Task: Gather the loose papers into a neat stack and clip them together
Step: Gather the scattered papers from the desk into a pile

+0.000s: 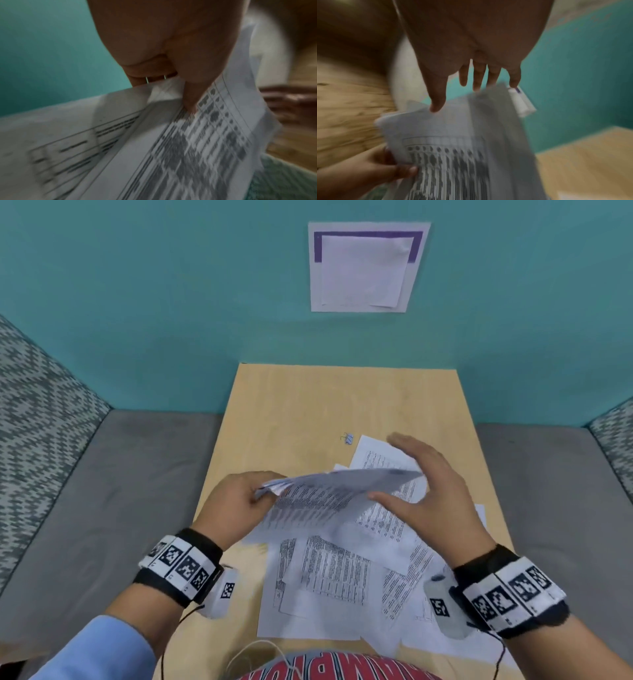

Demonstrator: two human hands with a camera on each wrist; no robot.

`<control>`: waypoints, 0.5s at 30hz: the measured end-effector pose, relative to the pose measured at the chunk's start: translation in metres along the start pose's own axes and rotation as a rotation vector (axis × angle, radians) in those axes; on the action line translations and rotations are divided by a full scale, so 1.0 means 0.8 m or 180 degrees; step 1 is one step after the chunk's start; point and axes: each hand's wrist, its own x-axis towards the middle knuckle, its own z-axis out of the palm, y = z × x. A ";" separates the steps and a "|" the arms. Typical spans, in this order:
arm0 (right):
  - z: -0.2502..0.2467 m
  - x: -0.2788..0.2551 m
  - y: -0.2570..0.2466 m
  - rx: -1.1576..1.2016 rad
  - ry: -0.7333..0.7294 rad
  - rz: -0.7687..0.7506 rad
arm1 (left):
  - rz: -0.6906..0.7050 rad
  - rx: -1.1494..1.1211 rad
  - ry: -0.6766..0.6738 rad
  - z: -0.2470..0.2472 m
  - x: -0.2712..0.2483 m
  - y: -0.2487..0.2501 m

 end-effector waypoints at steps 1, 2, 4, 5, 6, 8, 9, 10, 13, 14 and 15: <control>0.001 0.006 -0.013 -0.0377 -0.0187 -0.0274 | 0.0163 0.0296 -0.0145 -0.006 0.003 0.009; 0.007 0.012 -0.019 -0.0693 -0.0430 -0.0387 | 0.0257 0.0558 -0.0260 -0.011 0.006 0.020; 0.026 0.019 -0.020 -0.1021 -0.0852 -0.0313 | 0.0435 0.0916 -0.0342 -0.017 0.013 0.042; 0.033 0.020 -0.014 -0.1021 -0.0930 -0.0279 | 0.0555 0.1000 -0.0319 -0.019 0.015 0.054; 0.039 0.017 -0.005 -0.0944 -0.0941 -0.0261 | 0.0607 0.1014 -0.0321 -0.020 0.016 0.060; 0.039 0.010 0.011 -0.0652 -0.0783 -0.0116 | 0.0484 0.1012 -0.0397 -0.027 0.017 0.054; 0.036 0.005 0.019 -0.0415 -0.0737 0.0102 | 0.0314 0.1071 -0.0503 -0.034 0.017 0.043; 0.032 0.000 0.027 -0.0111 -0.0716 0.0427 | 0.0082 0.1167 -0.0650 -0.043 0.016 0.028; 0.015 -0.017 0.058 0.0635 -0.0580 0.1265 | -0.0548 0.0855 -0.0819 -0.068 0.007 -0.030; 0.010 -0.022 0.068 0.0849 -0.0508 0.1426 | -0.0740 0.0366 -0.0746 -0.070 0.003 -0.048; 0.006 -0.025 0.078 0.1091 -0.0424 0.1586 | -0.0919 -0.0207 -0.0647 -0.068 -0.003 -0.061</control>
